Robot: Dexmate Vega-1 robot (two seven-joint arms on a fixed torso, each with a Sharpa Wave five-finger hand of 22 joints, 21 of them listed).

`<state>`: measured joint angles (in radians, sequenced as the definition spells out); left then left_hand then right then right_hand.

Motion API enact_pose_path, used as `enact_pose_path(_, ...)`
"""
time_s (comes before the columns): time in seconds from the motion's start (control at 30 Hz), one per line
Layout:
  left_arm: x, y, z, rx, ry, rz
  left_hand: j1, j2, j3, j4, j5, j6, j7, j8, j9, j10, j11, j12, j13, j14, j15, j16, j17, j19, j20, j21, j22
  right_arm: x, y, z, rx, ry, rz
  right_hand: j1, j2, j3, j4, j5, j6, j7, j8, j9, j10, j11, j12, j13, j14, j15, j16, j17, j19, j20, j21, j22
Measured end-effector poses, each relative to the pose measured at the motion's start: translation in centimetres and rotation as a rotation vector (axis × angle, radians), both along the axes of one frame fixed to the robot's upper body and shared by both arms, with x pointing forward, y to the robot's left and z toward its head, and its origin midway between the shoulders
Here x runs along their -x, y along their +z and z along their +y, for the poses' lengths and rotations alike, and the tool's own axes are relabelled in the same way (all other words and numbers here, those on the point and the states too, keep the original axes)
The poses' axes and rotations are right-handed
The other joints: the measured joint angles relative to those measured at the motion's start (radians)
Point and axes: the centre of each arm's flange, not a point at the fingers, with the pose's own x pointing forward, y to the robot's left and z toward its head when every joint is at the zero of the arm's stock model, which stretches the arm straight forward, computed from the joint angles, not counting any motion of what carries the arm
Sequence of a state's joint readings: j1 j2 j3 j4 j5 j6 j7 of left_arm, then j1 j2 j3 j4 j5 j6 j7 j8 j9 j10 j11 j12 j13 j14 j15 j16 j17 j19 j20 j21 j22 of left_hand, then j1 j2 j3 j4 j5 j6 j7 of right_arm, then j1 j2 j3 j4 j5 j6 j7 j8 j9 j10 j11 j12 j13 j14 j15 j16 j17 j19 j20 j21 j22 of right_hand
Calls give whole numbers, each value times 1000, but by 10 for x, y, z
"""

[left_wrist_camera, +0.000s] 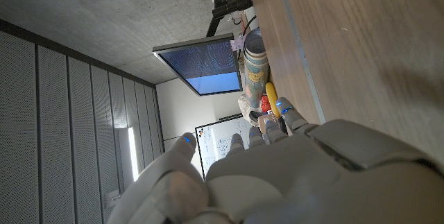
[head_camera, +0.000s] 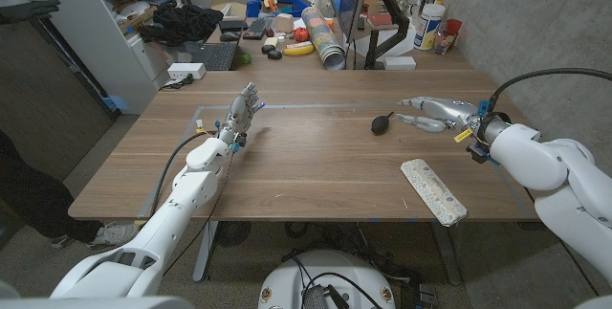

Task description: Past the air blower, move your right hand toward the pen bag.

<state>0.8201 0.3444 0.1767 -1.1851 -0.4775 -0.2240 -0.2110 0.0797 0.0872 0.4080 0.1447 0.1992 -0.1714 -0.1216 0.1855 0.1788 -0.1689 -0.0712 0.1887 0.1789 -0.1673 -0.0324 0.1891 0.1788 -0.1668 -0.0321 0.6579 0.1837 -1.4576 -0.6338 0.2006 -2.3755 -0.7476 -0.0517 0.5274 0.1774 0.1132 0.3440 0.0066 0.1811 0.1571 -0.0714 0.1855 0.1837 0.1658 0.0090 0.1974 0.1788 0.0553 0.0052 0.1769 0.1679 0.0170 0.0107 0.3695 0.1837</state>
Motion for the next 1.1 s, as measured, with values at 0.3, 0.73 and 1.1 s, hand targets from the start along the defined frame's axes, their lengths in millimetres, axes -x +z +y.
enact_pose_path(0.3, 0, 0, 0, 0, 0, 1, 0, 0, 0, 0, 0, 0, 0, 0, 0, 0, 0, 0, 0, 0, 0, 0, 0, 0, 0, -4, 0, -3, -3, 1, 6, -1, 14, 0, 0, 1, -1, 0, -4, -4, 0, 0, -4, -4, 0, 0, 0, 0, 0, 0, 0, 0, -4, 0)
enact_pose_path(0.73, 0, -1, 0, 0, 1, 3, 0, 0, 0, 0, 0, 0, 0, 0, 0, 0, 0, 0, 0, 0, 0, 0, 0, 0, 0, -4, 0, -6, -9, 3, 10, -1, 33, 0, 0, 1, -9, 0, -9, -2, 0, 0, -4, -4, 0, 0, 0, 0, 0, 0, 4, 4, -4, 0)
enact_pose_path(1.1, 0, -1, 0, -2, 2, 4, 0, 0, 0, 0, 0, 0, 0, 0, 0, 0, 0, 0, 0, 0, 0, 0, 0, 0, 0, -4, 0, -9, -14, 5, 13, -3, 51, 7, 1, 1, -9, 0, -9, -2, 0, 0, -4, -4, 0, 0, 0, 0, 0, 0, 4, 4, -4, 0)
